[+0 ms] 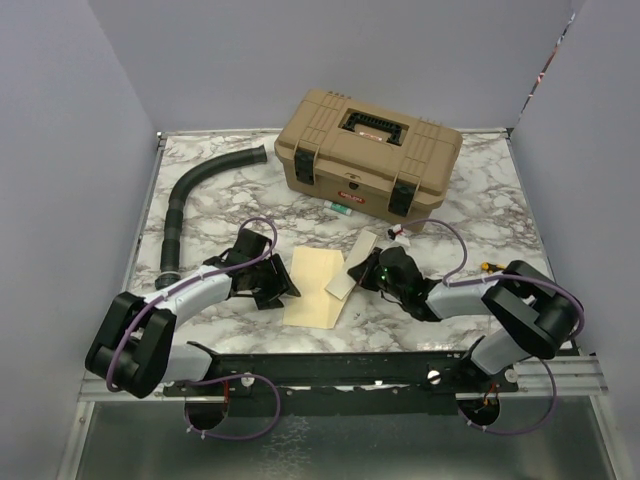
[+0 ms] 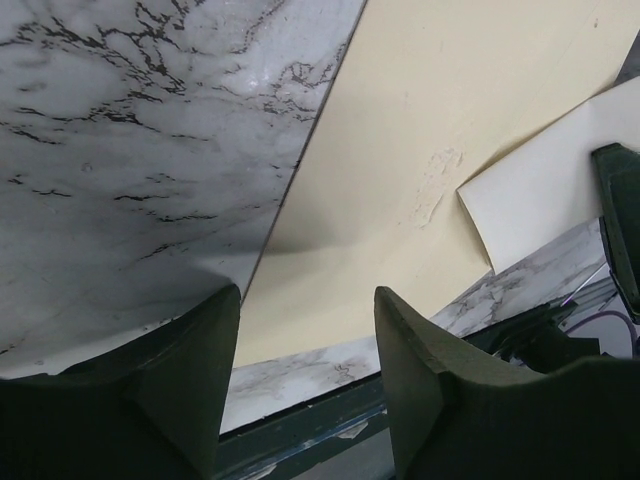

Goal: Place the letter into the envelope and seal it

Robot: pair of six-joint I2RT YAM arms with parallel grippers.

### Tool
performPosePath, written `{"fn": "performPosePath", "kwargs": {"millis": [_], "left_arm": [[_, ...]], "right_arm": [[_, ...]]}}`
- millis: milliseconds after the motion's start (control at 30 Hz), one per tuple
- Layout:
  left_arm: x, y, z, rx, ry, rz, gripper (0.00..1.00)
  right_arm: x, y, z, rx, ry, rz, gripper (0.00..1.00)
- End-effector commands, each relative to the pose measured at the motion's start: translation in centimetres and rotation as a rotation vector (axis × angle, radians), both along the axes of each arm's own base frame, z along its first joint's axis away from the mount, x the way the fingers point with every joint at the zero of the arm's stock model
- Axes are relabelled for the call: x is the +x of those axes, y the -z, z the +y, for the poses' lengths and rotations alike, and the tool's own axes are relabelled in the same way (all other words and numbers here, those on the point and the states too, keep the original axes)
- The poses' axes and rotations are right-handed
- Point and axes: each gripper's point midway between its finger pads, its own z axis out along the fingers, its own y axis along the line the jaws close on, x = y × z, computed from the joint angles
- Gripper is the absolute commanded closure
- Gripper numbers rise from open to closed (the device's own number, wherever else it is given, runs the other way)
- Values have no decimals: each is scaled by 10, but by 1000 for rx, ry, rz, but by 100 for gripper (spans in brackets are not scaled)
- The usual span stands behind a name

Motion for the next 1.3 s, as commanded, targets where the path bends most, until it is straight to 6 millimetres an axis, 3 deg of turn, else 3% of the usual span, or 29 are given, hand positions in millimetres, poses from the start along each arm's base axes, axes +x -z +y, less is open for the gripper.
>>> {"fn": "performPosePath", "kwargs": {"millis": [0, 233, 433, 667, 867, 1100, 1200, 1267], "left_arm": [[-12, 21, 11, 55, -4, 45, 42], [-10, 21, 9, 48, -18, 48, 47], [-8, 22, 9, 47, -34, 45, 51], [-5, 16, 3, 6, -62, 46, 53], [0, 12, 3, -23, -137, 25, 62], [4, 14, 8, -5, -184, 10, 70], [21, 0, 8, 14, -129, -97, 63], [38, -20, 1, 5, -55, -206, 60]], "right_arm": [[0, 6, 3, -36, -26, -19, 100], [-6, 3, 20, -55, -91, -50, 100], [-9, 6, 21, -112, -79, -29, 100], [-27, 5, 38, 41, -123, 61, 100], [-47, 1, 55, 204, -138, 220, 100], [-54, 7, 61, 258, -97, 361, 100], [-53, 15, 58, 169, -103, 394, 100], [-54, 21, 53, 132, -118, 394, 100]]}}
